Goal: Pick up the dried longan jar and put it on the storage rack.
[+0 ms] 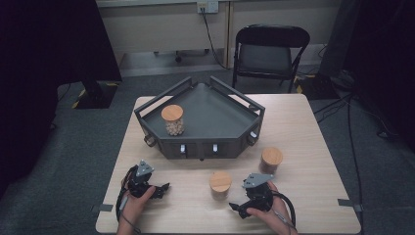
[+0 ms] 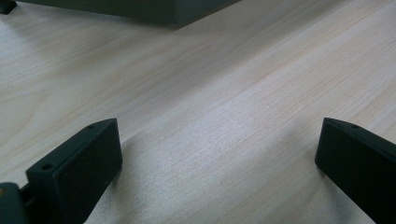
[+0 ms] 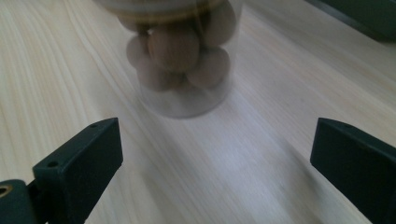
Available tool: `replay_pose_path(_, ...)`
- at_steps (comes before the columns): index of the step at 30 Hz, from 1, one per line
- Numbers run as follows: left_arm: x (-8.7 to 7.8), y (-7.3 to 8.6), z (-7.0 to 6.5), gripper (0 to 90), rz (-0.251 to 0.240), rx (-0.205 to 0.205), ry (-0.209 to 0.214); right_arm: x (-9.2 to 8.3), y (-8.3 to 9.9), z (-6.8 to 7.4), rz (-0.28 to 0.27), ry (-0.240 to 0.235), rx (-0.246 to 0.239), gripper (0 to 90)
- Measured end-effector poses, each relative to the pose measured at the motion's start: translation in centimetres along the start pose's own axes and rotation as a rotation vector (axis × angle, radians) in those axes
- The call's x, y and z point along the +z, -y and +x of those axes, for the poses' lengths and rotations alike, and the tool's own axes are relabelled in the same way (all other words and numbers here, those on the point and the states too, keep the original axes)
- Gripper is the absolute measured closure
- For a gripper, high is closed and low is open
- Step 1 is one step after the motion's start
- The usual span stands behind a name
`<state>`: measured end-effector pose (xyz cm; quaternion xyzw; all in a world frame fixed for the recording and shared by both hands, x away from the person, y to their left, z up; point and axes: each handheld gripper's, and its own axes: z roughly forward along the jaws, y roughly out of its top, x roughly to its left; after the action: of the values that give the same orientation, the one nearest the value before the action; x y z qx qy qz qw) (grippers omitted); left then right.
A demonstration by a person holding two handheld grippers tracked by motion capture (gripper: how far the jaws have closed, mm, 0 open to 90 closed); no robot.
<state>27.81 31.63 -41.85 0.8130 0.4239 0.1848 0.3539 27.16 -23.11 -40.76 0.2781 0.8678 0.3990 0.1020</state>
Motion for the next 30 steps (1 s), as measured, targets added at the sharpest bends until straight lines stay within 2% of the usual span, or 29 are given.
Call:
replay_pose_path(11,0.0,0.0,0.0,0.1,0.0,0.0,0.0,1.2,-0.7,0.4,-0.042,-0.021,-0.001,1.5)
replay_pose_path(15,0.0,0.0,0.0,0.1,0.0,0.0,0.0,1.5,-0.4,0.1,-0.073,-0.052,0.022,1.5)
replay_pose_path(25,0.0,0.0,0.0,0.1,0.0,0.0,0.0,2.5,-0.2,-0.1,-0.108,-0.067,0.058,4.3)
replay_pose_path(30,0.0,0.0,0.0,0.1,0.0,0.0,0.0,2.8,-0.4,0.3,-0.117,-0.056,0.036,8.9)
